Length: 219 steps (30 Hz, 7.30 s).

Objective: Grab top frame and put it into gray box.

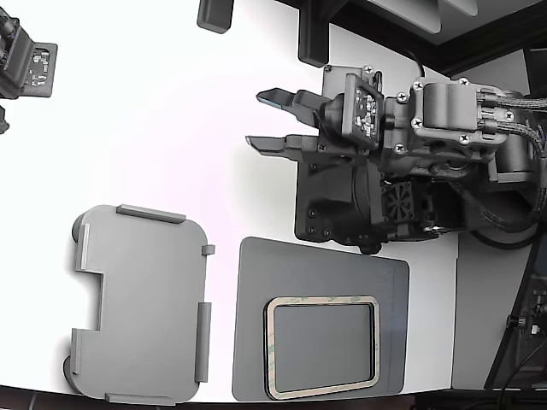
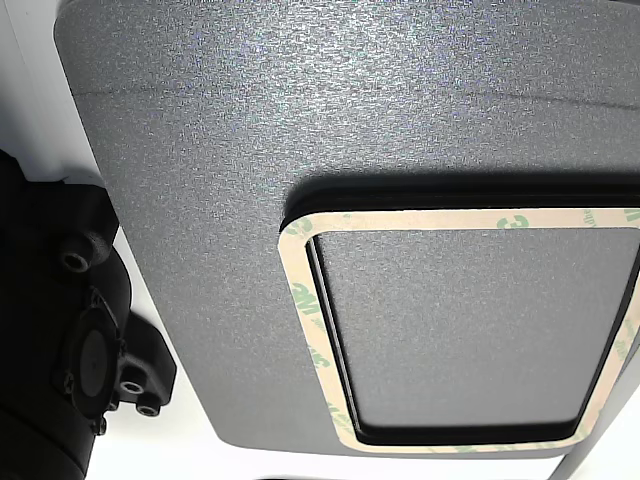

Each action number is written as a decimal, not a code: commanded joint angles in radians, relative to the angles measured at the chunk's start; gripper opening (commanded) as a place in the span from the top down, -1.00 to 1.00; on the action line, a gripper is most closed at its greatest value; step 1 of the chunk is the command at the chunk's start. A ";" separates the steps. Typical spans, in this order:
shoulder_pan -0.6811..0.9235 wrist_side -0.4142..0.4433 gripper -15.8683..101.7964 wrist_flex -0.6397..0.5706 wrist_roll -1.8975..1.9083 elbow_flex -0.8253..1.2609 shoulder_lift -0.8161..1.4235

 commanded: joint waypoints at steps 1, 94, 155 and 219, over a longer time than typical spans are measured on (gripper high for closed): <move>0.029 0.006 -0.88 0.000 -0.420 -0.089 -0.029; 1.413 -0.160 -0.69 0.460 -1.551 -0.752 -1.117; 1.434 -0.169 0.37 0.399 -1.465 -0.747 -1.181; 0.494 0.160 0.94 0.617 0.792 -1.189 -0.960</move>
